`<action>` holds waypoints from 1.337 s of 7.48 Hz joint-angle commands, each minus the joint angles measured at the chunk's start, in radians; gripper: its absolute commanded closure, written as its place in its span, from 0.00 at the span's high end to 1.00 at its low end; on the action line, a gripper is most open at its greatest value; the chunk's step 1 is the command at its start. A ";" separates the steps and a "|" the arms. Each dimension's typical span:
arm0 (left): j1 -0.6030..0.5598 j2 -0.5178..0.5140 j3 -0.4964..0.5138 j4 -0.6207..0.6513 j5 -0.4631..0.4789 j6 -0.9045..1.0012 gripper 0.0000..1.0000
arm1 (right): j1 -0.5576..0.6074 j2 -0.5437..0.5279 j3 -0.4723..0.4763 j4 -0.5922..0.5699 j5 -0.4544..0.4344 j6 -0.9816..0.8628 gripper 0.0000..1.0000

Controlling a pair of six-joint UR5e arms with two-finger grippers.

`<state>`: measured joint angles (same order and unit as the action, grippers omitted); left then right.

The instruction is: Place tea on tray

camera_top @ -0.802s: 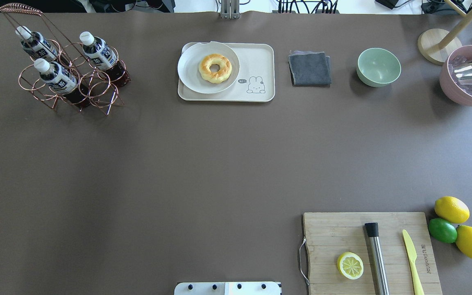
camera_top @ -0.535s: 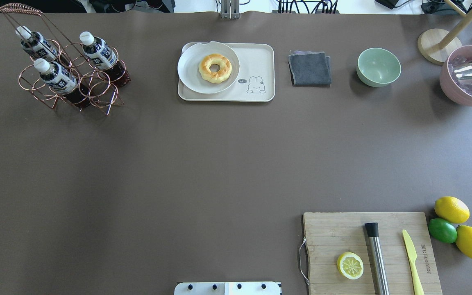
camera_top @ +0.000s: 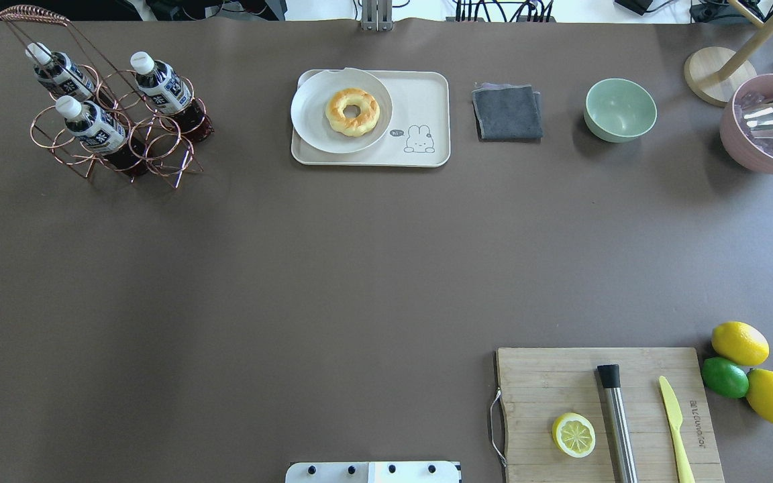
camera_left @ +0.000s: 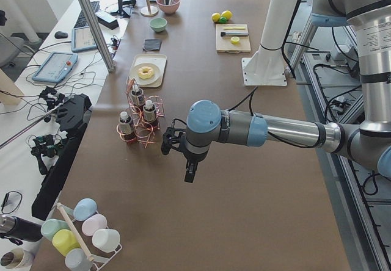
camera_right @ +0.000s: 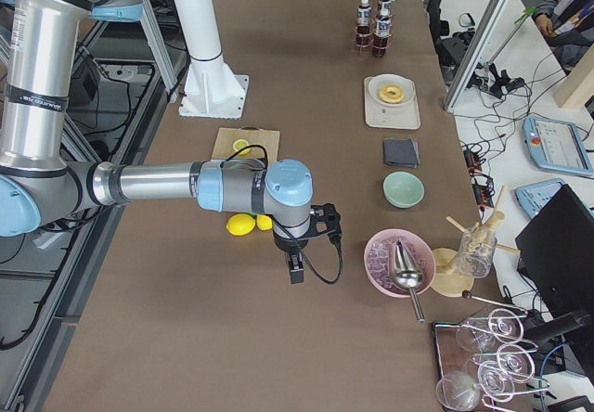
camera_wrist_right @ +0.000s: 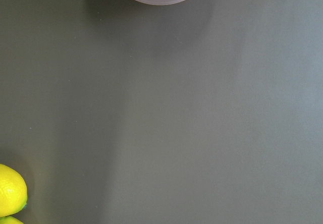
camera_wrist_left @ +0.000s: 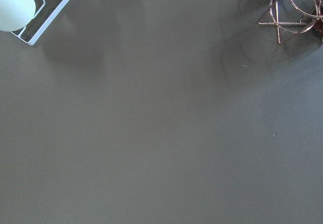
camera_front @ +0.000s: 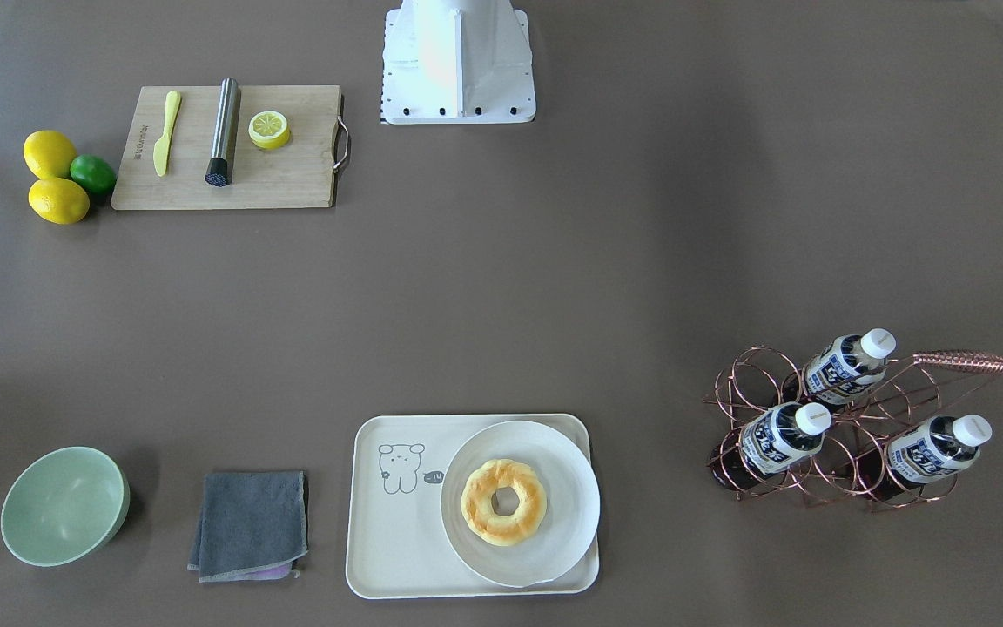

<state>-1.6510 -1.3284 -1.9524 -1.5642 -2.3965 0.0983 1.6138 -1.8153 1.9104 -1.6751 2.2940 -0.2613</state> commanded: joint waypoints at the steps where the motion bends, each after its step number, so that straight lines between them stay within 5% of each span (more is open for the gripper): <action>1: 0.016 0.000 -0.006 -0.002 0.002 0.001 0.98 | 0.000 -0.002 -0.005 -0.001 -0.001 0.004 1.00; 10: -0.006 0.055 -0.072 0.000 -0.030 -0.022 0.97 | 0.000 0.005 -0.040 0.009 -0.002 0.002 1.00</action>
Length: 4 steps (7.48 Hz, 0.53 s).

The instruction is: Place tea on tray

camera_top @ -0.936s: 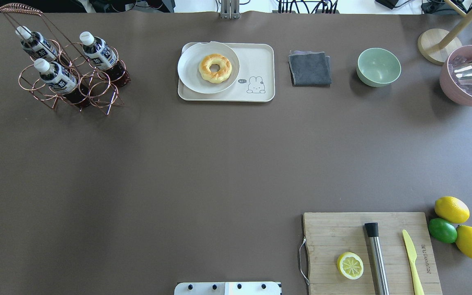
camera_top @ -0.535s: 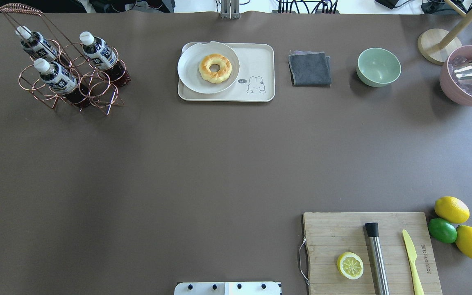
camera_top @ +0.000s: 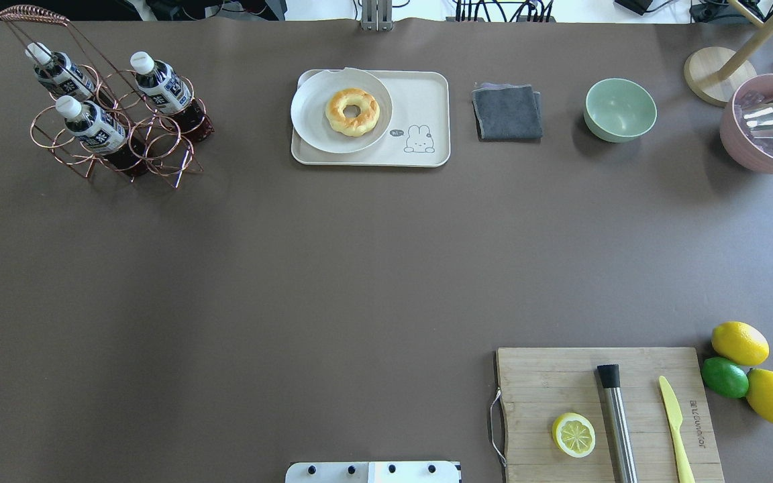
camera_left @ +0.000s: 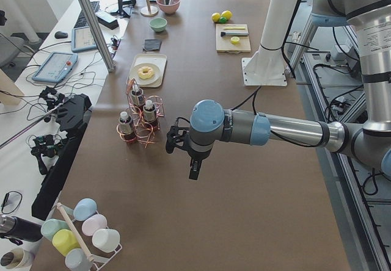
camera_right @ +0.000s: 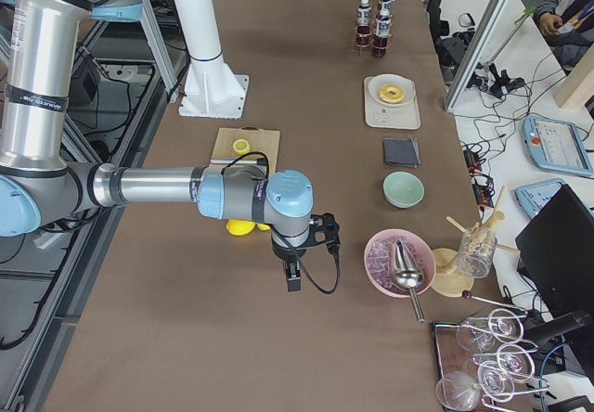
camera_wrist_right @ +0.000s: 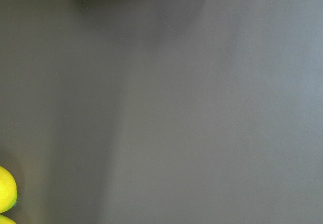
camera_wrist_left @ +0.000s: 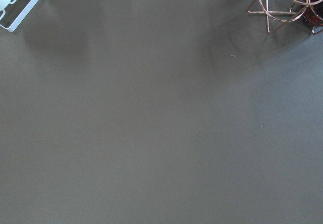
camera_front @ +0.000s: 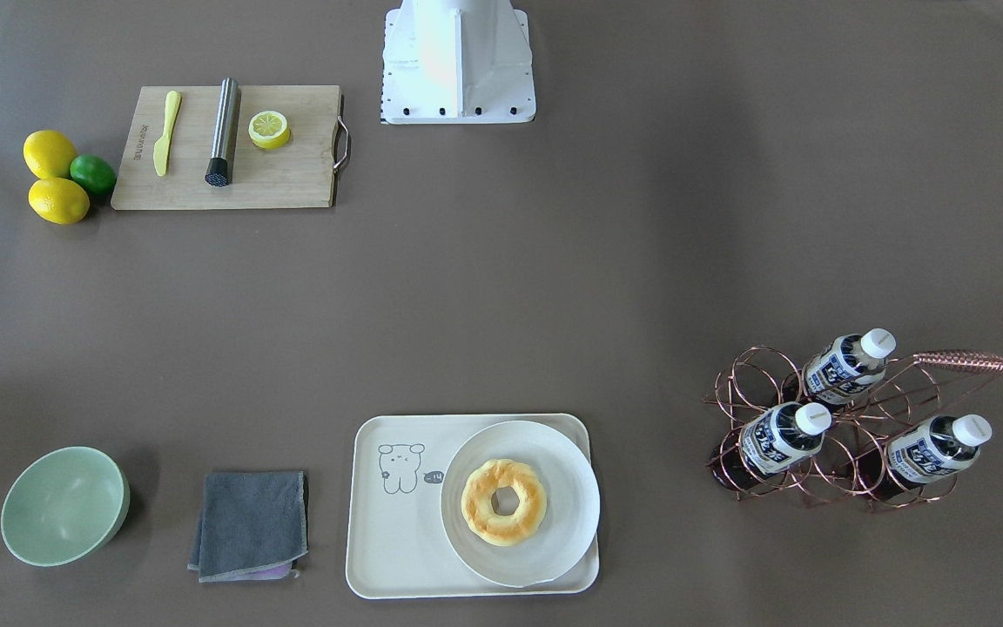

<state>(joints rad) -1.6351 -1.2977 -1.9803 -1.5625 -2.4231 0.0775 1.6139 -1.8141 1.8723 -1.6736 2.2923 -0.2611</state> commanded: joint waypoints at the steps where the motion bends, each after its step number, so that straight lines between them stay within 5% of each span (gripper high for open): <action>1: -0.020 0.034 -0.066 -0.002 -0.004 -0.004 0.97 | 0.000 0.003 -0.005 0.030 -0.002 0.005 1.00; 4: -0.023 0.024 -0.063 -0.004 0.006 -0.001 0.97 | 0.000 0.001 0.020 0.035 0.001 0.006 1.00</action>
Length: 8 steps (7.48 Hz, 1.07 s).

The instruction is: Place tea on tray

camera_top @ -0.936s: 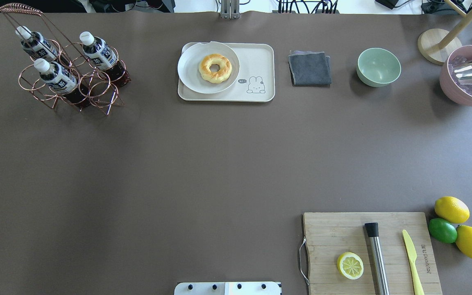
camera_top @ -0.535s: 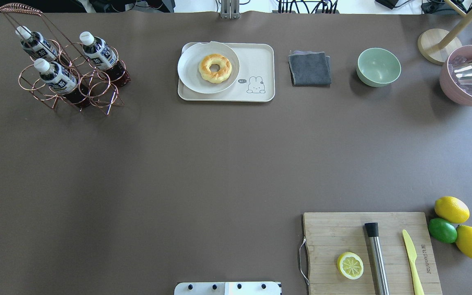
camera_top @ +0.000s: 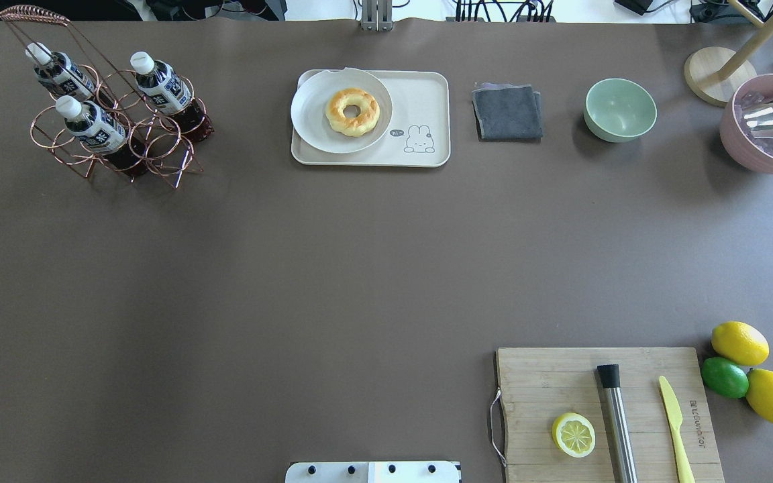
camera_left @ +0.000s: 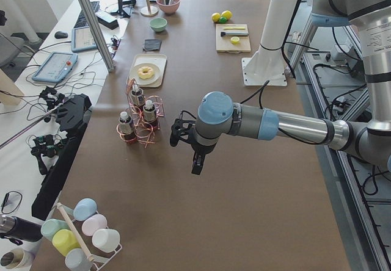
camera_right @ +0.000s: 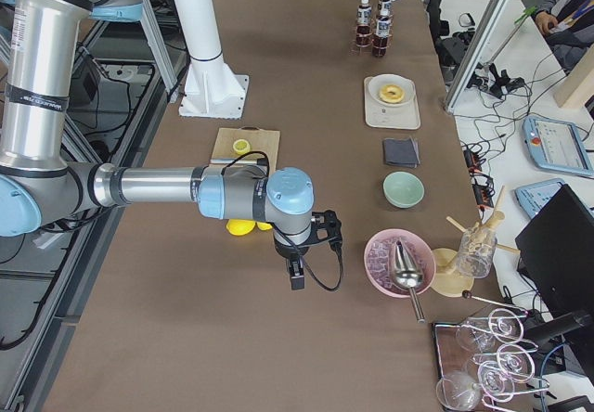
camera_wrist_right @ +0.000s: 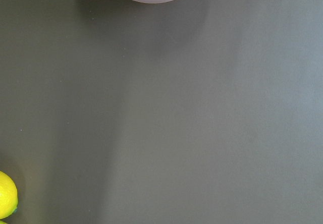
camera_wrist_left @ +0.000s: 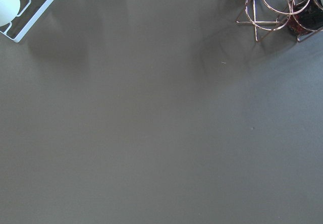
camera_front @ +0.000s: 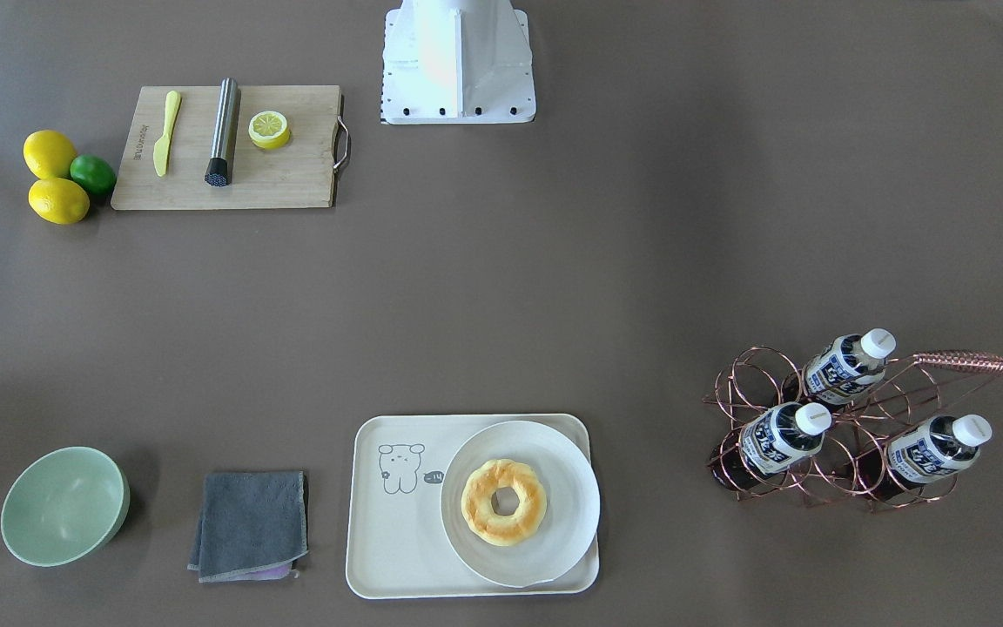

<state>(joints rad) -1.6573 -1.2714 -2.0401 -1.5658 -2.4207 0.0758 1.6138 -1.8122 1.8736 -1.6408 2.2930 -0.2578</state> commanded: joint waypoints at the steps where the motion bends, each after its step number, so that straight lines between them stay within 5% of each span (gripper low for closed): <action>1: 0.001 -0.003 -0.005 -0.002 0.000 0.001 0.97 | 0.000 -0.001 0.024 0.003 0.000 0.002 1.00; 8: 0.004 0.001 -0.022 -0.054 -0.006 -0.004 0.97 | 0.002 -0.010 0.022 0.003 0.005 0.002 1.00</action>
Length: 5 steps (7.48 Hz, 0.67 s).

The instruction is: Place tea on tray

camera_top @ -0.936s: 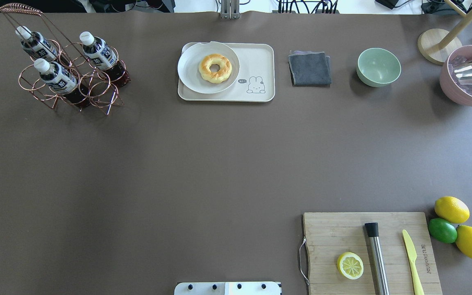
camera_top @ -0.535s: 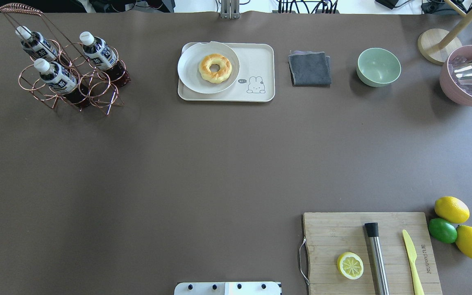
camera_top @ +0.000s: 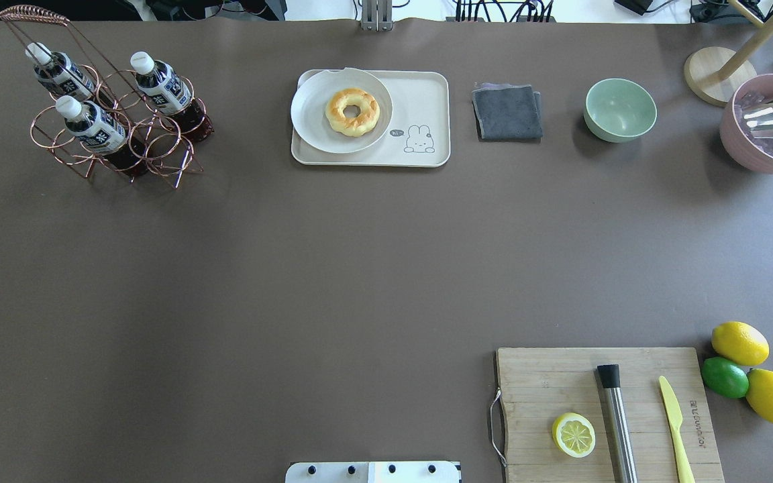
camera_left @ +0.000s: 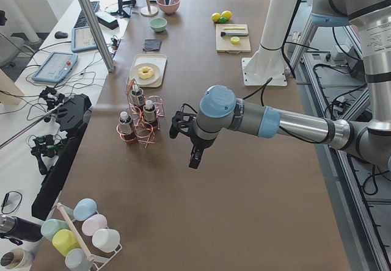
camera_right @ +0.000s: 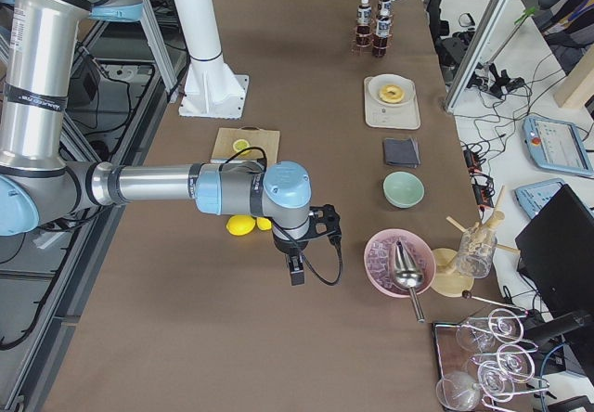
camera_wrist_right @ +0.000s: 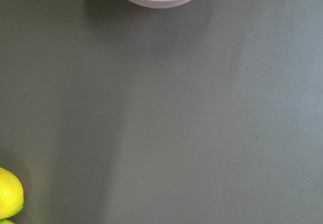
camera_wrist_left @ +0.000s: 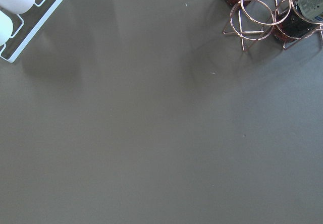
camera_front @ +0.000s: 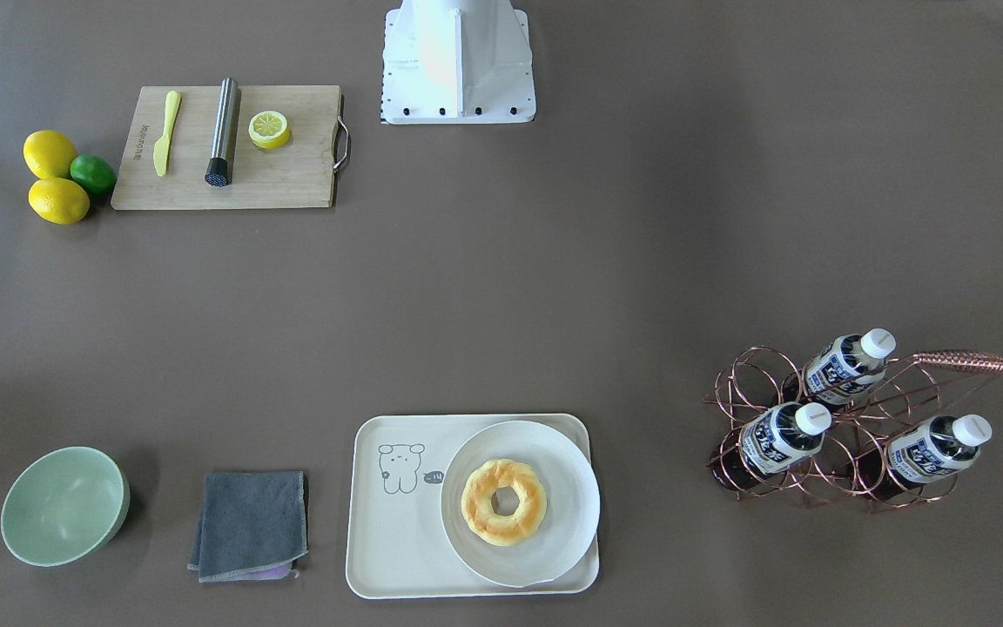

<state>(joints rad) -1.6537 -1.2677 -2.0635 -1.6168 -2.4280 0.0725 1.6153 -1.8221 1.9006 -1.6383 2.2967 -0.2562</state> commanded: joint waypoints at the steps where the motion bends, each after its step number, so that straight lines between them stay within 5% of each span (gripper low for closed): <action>1: 0.000 -0.002 0.000 -0.003 0.000 -0.002 0.97 | -0.002 0.001 -0.005 0.000 0.001 -0.002 1.00; 5: 0.005 0.001 0.002 -0.003 0.010 0.003 0.97 | 0.000 -0.005 0.000 -0.002 0.000 -0.008 1.00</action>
<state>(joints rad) -1.6533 -1.2677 -2.0651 -1.6199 -2.4272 0.0726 1.6148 -1.8241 1.9008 -1.6389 2.2979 -0.2626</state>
